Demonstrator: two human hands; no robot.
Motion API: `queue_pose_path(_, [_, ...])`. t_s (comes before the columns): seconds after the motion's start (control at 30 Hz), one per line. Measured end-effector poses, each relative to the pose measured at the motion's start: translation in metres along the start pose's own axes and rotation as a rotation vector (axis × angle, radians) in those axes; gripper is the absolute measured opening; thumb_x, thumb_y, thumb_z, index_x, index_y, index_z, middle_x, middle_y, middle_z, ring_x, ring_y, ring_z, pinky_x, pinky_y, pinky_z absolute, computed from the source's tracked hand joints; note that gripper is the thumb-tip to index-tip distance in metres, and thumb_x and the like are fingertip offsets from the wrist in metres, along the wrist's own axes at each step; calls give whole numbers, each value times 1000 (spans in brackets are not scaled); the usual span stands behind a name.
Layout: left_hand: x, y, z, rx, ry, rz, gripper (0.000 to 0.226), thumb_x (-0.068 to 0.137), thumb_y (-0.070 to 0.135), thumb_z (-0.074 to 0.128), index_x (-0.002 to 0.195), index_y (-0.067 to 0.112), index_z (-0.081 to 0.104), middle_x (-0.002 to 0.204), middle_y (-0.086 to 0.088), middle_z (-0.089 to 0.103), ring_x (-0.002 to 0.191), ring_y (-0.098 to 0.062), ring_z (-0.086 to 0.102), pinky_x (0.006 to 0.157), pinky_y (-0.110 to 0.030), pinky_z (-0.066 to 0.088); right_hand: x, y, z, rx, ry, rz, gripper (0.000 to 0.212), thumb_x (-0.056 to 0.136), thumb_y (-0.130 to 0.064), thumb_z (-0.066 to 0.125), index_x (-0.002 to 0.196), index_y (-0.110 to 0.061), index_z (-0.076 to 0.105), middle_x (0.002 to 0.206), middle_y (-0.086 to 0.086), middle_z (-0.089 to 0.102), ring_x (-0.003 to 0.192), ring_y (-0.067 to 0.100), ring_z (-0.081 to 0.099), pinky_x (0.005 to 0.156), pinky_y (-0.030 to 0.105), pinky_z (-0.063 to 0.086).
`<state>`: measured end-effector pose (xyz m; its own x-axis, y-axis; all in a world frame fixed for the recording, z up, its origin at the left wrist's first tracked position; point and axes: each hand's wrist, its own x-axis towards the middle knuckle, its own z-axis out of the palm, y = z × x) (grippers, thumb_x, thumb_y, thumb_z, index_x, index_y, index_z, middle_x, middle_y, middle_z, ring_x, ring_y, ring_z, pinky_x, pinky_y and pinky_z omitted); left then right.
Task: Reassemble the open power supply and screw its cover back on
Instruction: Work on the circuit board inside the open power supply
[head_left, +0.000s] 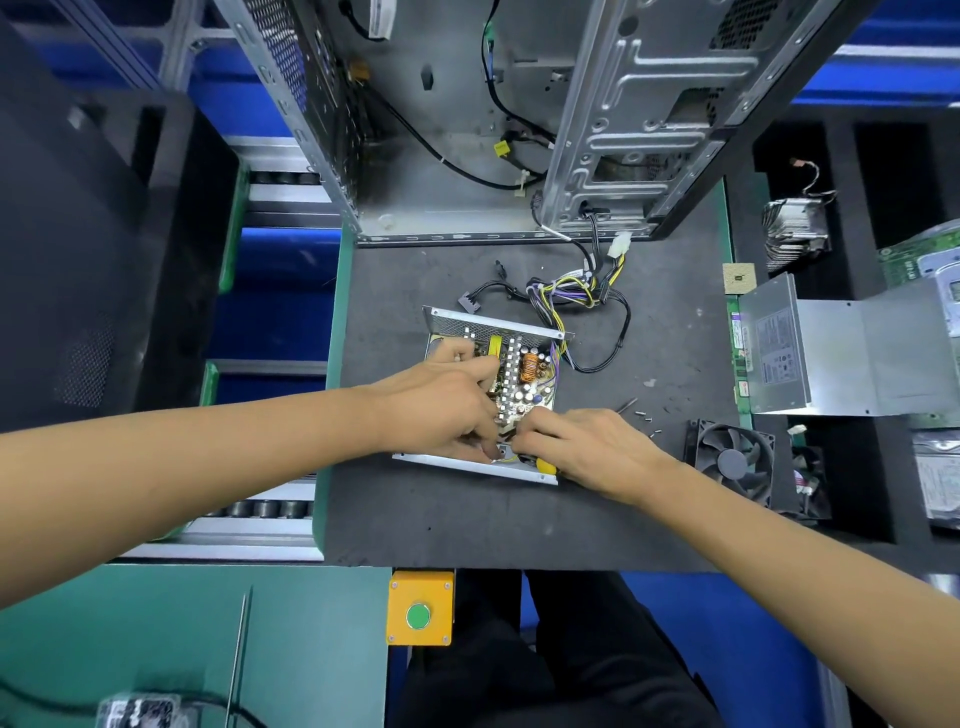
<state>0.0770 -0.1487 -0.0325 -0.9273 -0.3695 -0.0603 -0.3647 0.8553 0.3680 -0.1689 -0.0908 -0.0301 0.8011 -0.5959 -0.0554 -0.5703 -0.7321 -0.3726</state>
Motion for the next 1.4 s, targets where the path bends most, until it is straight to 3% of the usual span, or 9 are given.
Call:
queue_pose_path(0.17, [1, 1, -2, 25, 11, -7, 16, 88, 54, 71, 85, 40, 77, 67, 22, 61, 86, -5, 21, 87, -37, 26, -2, 0, 4, -26, 46, -4, 37, 77, 2, 50, 106, -16, 65, 99, 4, 62, 55, 26, 45, 40, 34, 44])
queue_pose_path(0.3, [1, 3, -2, 48, -12, -8, 15, 91, 54, 68, 88, 42, 77, 67, 20, 62, 85, -5, 18, 89, -36, 27, -2, -1, 4, -6, 56, 5, 44, 69, 8, 71, 106, -16, 67, 99, 4, 63, 54, 27, 44, 40, 32, 43])
queue_pose_path(0.5, [6, 5, -6, 66, 69, 72, 15, 91, 46, 72, 82, 36, 77, 62, 18, 63, 77, -14, 38, 89, -34, 30, -5, -1, 6, -16, 60, 16, 46, 70, 9, 72, 106, -18, 65, 100, 2, 64, 54, 27, 45, 43, 36, 47])
queue_pose_path(0.67, [10, 6, -1, 118, 120, 110, 18, 95, 45, 65, 85, 38, 78, 63, 14, 66, 73, -17, 41, 89, -33, 32, -9, 4, 4, -37, 93, -39, 56, 69, 10, 75, 106, -26, 52, 103, -5, 64, 51, 25, 42, 45, 30, 42])
queue_pose_path(0.77, [9, 6, 3, 99, 160, 103, 16, 95, 46, 68, 87, 38, 79, 63, 15, 66, 72, -16, 38, 87, -33, 31, -12, 7, 3, -71, 96, -66, 49, 72, 9, 72, 105, -23, 57, 105, -5, 65, 51, 26, 41, 47, 30, 43])
queue_pose_path(0.93, [8, 7, 9, 94, 163, 64, 21, 98, 47, 62, 87, 38, 78, 61, 16, 65, 75, -14, 34, 87, -34, 31, -11, 10, 3, -156, 48, -114, 30, 88, 3, 49, 103, -19, 62, 105, -2, 65, 58, 28, 48, 51, 33, 46])
queue_pose_path(1.17, [8, 5, 12, 99, 167, 48, 27, 101, 44, 56, 88, 36, 78, 59, 15, 62, 74, -15, 30, 84, -35, 31, -8, 14, 0, -249, 111, -236, 44, 99, 1, 27, 95, -17, 67, 93, 0, 65, 64, 20, 56, 47, 30, 40])
queue_pose_path(1.3, [8, 4, 13, 100, 164, 50, 26, 100, 45, 58, 86, 36, 78, 60, 16, 63, 73, -15, 39, 86, -36, 35, -7, 15, -1, -290, 96, -280, 37, 97, 0, 36, 92, -18, 67, 93, -2, 66, 67, 19, 59, 47, 30, 40])
queue_pose_path(1.4, [7, 4, 14, 117, 165, 51, 25, 100, 42, 57, 86, 36, 77, 59, 15, 62, 73, -16, 35, 85, -35, 33, -6, 17, -1, -287, 100, -310, 28, 95, -3, 43, 89, -18, 67, 90, -2, 65, 67, 18, 58, 47, 31, 40])
